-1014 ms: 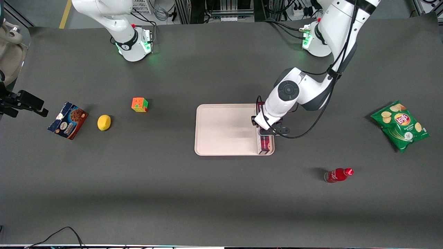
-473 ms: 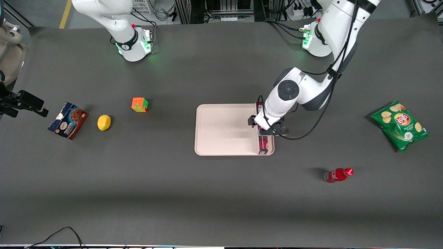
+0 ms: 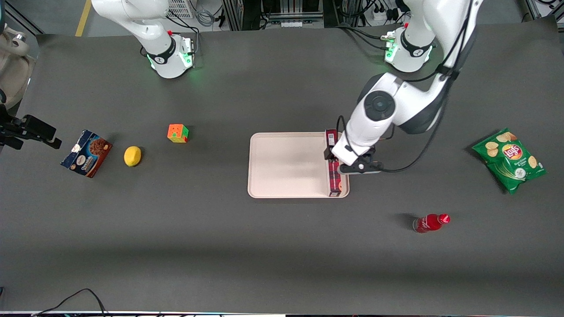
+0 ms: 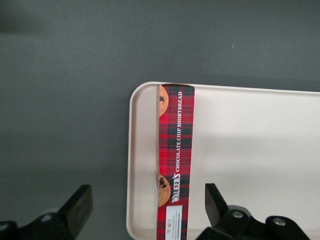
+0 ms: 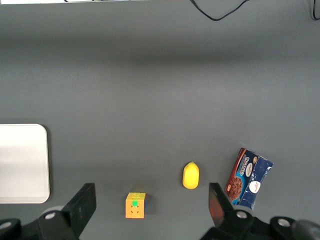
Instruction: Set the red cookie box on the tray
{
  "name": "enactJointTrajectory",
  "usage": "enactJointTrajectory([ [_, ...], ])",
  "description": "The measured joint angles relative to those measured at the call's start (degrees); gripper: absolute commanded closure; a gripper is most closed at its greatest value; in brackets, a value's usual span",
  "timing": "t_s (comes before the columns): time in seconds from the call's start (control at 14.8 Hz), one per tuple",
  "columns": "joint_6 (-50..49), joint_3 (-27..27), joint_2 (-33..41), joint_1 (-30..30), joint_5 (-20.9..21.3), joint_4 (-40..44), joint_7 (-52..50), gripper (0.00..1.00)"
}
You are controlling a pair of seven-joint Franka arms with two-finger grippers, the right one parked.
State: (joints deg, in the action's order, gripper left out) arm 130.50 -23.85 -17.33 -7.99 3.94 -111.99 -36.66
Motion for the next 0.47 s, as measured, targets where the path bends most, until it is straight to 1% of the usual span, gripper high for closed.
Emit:
enactJointTrajectory([
  [0.07,-1.57,0.83,1.72,0.77,-1.69,0.48,3.91,0.0],
  [0.2,-5.62,4.98,4.93,1.79,-3.34,0.81,14.02,0.0],
  [0.47,-14.57,16.34,9.54,2.89,-3.79,2.04,33.07,0.0],
])
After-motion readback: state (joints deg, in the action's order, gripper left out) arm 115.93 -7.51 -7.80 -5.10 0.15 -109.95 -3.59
